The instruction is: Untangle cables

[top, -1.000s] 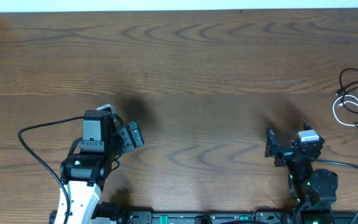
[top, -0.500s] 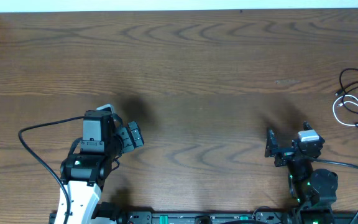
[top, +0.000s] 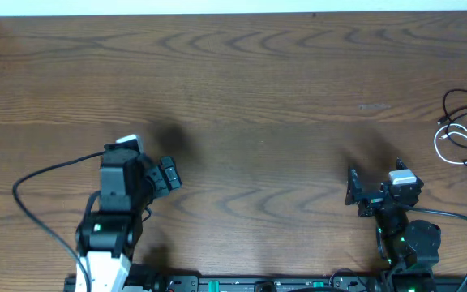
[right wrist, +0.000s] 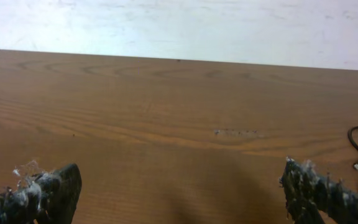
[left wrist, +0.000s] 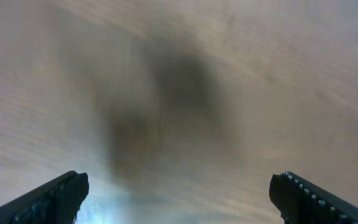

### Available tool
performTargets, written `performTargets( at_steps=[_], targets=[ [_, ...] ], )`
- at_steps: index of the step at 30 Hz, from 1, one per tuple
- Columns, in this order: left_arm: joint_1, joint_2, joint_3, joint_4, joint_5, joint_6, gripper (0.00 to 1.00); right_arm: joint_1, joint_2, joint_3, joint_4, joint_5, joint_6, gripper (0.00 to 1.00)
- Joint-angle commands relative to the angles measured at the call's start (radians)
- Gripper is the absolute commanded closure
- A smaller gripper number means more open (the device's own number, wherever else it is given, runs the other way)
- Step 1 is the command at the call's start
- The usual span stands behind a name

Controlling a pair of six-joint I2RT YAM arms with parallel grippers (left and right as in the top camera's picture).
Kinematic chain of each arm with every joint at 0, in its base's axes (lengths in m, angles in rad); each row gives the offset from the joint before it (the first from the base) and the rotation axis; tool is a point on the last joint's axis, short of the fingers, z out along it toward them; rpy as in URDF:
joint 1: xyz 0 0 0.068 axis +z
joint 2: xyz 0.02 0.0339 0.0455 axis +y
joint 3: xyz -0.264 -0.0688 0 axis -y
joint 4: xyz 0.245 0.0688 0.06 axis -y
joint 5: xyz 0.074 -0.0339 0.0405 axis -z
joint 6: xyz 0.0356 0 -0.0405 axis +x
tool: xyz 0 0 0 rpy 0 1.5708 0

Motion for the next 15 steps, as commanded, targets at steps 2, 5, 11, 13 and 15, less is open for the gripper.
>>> performTargets(
  at_steps=[2, 5, 11, 13, 15],
  targets=[
    [0.027, -0.139, -0.113, 0.102, -0.016, 0.101, 0.02, 0.005, -0.008, -0.001, -0.005, 0.007, -0.014, 0.01],
    [0.042, -0.232, -0.2, 0.191, -0.016, 0.105, 0.02, 0.005, -0.008, -0.001, -0.005, 0.007, -0.014, 0.01],
    [0.085, -0.407, -0.395, 0.441, 0.012, 0.137, 0.02, 0.005, -0.008, -0.001, -0.005, 0.007, -0.014, 0.01],
    [0.098, -0.454, -0.451, 0.526, 0.039, 0.163, 0.02, 0.005, -0.008, -0.001, -0.005, 0.007, -0.014, 0.01],
    [0.11, -0.5, -0.504, 0.615, 0.061, 0.193, 0.02, 0.005, -0.008, -0.001, -0.005, 0.007, -0.014, 0.01]
  ],
)
